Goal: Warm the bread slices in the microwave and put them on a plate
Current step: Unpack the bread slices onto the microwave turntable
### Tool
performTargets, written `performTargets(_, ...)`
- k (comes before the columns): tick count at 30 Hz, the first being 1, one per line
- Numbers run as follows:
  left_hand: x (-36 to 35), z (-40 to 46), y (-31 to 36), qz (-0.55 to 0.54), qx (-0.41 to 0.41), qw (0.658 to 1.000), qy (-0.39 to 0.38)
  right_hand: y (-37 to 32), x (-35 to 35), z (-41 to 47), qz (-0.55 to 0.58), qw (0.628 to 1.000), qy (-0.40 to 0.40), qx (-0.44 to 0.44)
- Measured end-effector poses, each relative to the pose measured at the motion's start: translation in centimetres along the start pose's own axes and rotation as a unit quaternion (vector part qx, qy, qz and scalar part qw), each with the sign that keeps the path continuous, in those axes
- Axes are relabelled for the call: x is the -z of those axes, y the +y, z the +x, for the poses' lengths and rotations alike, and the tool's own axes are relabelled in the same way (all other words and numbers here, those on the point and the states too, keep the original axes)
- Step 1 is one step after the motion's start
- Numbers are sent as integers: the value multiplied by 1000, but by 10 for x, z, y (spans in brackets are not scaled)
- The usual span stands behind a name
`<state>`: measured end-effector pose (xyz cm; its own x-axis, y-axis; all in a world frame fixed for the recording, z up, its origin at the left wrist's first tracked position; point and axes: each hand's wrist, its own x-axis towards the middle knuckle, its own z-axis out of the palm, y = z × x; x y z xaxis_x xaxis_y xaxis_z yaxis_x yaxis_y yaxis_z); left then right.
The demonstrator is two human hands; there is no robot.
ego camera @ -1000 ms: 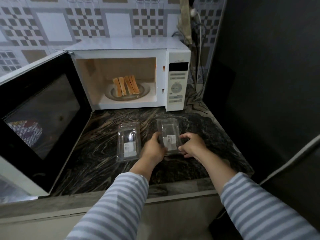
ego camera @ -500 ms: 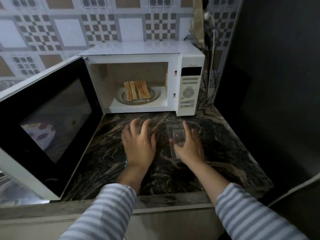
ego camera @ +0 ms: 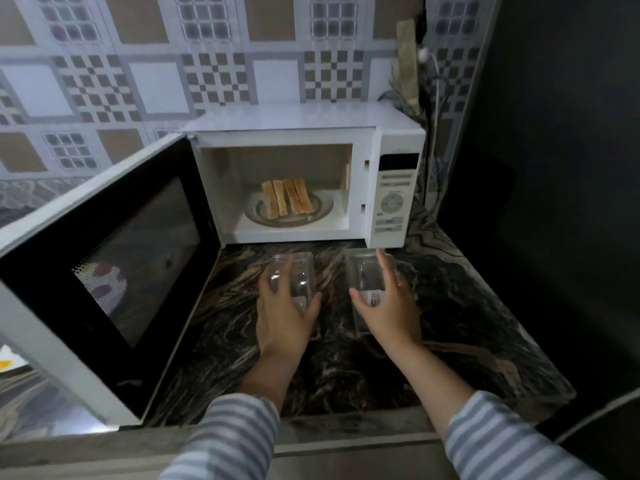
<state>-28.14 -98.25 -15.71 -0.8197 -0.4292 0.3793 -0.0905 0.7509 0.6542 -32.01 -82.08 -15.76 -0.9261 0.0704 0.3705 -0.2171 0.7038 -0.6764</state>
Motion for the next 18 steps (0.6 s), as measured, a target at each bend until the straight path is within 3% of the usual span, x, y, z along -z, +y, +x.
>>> performTargets(5, 40, 32, 33, -50, -66, 995, 55, -58, 25, 23, 36, 996, 47, 61)
performTargets(11, 96, 87, 70, -38, -127, 987, 94, -127, 62, 66, 43, 990, 96, 99)
performTargets(18, 129, 183, 109, -13, -100, 990, 98, -191, 82, 162, 36, 994, 85, 65)
